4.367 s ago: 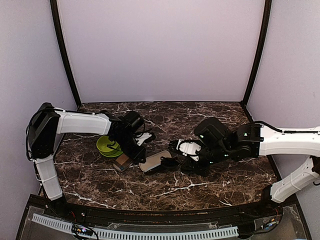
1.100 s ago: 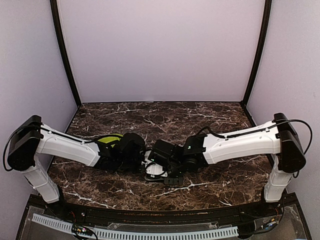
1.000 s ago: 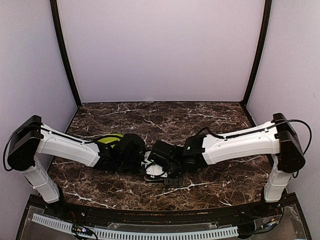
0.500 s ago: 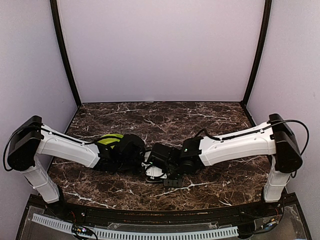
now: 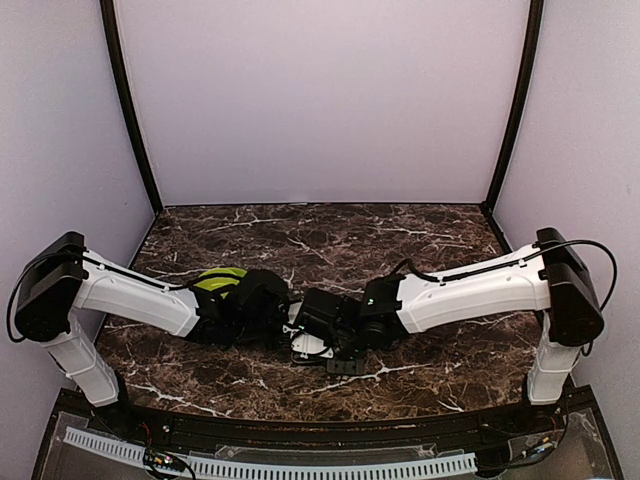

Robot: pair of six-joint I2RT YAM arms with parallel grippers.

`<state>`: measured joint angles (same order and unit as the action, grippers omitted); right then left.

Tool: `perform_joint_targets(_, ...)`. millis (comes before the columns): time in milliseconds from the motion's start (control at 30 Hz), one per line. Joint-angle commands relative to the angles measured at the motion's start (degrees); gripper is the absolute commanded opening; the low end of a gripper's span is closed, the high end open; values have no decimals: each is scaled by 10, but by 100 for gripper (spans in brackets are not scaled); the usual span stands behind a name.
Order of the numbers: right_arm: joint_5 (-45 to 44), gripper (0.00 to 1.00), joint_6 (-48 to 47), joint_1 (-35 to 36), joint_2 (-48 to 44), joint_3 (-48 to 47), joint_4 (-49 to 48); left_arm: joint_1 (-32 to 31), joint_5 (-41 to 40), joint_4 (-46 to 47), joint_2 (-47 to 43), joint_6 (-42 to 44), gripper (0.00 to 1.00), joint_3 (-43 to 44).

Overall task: Organize the sunglasses
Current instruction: Place the sunglasses in the sunglasses case.

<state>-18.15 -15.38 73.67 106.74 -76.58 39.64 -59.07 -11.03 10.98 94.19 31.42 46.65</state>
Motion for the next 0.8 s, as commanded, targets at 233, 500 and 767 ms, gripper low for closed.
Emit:
perform_joint_targets(233,-53,37,43,-3,-7,3,-8,-10,9,29,-17,-9,3,-10)
perform_joint_targets(500,-79,37,58,-7,-18,8,-13,-11,9,28,-17,-8,0,-11)
perform_joint_targets(767,-107,31,63,-8,-31,21,-34,-12,14,27,-15,-6,0,-11)
